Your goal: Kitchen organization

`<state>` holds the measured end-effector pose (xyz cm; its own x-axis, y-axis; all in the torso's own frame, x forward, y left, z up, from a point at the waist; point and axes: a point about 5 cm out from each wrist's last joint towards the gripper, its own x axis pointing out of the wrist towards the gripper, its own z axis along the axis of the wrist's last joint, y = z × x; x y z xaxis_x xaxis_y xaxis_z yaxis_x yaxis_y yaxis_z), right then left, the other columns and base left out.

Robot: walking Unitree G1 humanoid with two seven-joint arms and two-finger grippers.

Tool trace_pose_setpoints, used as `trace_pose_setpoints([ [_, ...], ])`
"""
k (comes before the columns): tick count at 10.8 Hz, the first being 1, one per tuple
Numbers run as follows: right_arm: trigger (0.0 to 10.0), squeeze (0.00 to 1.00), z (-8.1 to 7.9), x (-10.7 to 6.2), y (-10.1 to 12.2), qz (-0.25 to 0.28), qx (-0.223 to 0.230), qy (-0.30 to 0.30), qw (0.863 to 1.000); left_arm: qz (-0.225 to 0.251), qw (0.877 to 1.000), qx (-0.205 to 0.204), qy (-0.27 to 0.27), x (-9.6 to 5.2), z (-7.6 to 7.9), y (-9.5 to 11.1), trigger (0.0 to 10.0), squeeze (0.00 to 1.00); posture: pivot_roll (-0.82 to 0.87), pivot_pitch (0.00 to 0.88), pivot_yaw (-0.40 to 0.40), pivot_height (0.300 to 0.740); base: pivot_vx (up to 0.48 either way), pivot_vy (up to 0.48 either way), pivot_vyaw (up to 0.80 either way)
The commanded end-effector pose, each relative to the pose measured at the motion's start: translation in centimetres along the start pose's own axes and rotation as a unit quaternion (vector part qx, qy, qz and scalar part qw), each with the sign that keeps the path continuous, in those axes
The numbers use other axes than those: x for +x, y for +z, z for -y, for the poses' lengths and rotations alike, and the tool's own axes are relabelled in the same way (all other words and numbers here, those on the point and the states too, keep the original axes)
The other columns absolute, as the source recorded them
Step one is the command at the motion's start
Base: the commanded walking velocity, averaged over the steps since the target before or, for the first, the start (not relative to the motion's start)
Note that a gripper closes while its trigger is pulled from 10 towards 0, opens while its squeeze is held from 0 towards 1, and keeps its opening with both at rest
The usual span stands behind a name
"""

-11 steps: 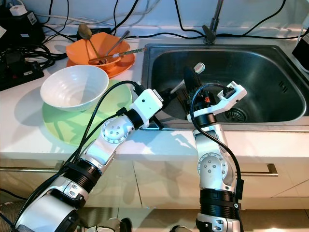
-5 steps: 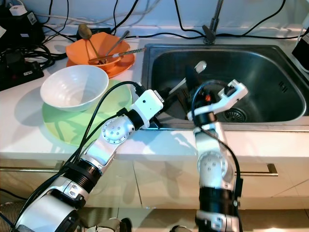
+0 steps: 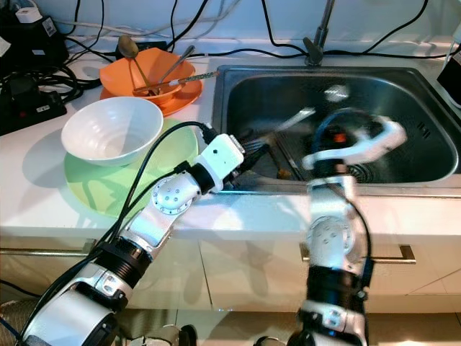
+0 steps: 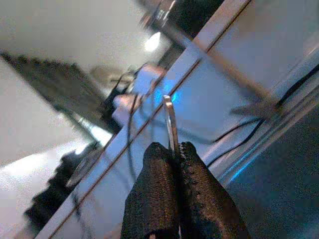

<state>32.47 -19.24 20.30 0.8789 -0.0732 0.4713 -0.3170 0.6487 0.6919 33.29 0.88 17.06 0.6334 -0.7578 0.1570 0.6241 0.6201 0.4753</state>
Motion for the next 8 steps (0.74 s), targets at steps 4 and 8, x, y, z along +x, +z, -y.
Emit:
trace_pose_setpoints([
  [4, 10.0, 0.00, 2.7, 1.2, 2.9, 0.063, -0.100, -0.111, 0.987, -0.014, 0.997, -0.070, 0.010, -0.2, 0.0, -0.6, 10.0, 0.00, 0.03, 0.047, 0.046, 0.740, 0.000, 0.000, 0.00],
  [8, 10.0, 0.00, 3.1, 1.8, -0.4, -0.010, -0.201, -0.118, 0.972, -0.041, 0.988, -0.149, 0.016, -0.5, -0.3, -1.3, 10.0, 0.00, 0.03, 0.044, 0.042, 0.740, 0.000, 0.000, 0.00],
])
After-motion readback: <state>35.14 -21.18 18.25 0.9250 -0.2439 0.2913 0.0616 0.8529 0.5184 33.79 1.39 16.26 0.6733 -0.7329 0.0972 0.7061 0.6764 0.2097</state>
